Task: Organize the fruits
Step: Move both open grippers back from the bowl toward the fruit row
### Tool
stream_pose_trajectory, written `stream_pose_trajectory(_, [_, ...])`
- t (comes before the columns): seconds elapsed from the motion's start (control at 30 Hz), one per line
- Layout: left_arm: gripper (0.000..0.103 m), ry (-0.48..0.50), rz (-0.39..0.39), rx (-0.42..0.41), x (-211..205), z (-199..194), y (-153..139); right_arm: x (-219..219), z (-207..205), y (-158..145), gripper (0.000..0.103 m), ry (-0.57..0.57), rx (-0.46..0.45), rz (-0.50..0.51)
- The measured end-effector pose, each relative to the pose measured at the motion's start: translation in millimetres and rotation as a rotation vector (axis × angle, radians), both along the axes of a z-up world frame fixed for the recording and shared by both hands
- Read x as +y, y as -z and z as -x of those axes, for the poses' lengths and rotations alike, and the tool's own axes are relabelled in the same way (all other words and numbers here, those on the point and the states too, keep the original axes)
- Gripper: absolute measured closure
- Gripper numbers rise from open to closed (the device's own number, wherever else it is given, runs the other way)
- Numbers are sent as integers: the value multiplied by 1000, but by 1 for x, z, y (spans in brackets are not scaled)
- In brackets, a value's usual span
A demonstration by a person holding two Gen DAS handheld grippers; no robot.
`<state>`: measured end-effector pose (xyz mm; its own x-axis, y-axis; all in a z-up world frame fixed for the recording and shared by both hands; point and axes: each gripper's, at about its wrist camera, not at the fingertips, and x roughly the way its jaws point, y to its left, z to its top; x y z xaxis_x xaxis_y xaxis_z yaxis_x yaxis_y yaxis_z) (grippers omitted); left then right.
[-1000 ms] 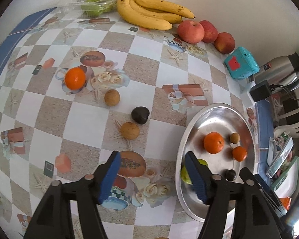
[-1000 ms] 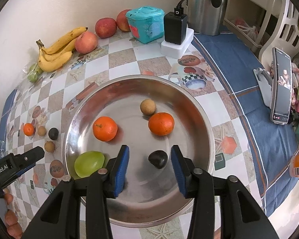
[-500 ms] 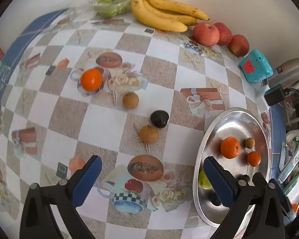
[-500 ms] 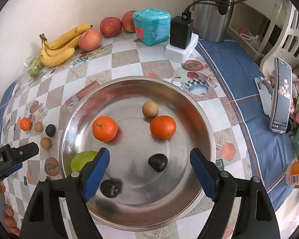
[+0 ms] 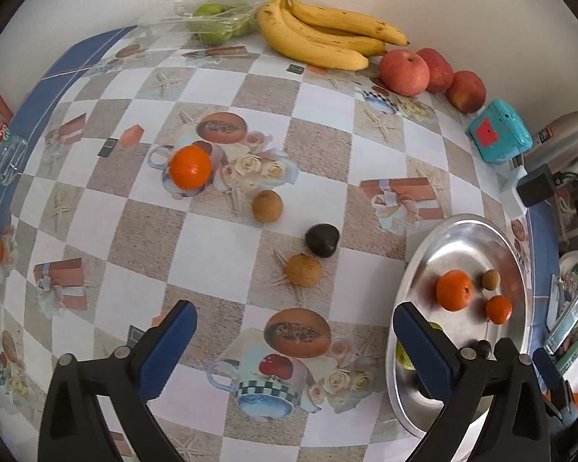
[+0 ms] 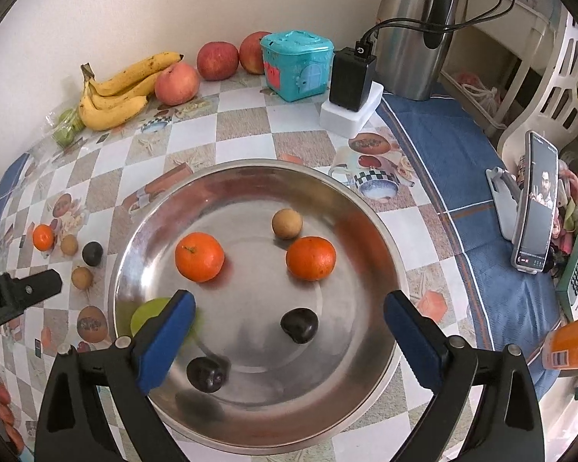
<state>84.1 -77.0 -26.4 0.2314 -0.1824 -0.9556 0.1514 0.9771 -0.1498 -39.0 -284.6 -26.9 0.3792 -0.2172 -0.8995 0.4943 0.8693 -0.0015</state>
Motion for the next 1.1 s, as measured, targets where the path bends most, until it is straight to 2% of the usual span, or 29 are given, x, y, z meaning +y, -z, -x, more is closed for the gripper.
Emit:
stream_pose_trajectory(0.5, [0, -112, -103, -99, 51, -26, -17, 24, -11, 5, 5, -90, -2, -48])
stream_pose_trajectory(0.83, [0, -165, -200, -194, 83, -37, -32, 49, -22, -1, 5, -157, -56, -105])
stream_pose_trajectory(1.1, [0, -159, -180, -207, 91, -41, -36, 76, -36, -10, 5, -233, -119, -116])
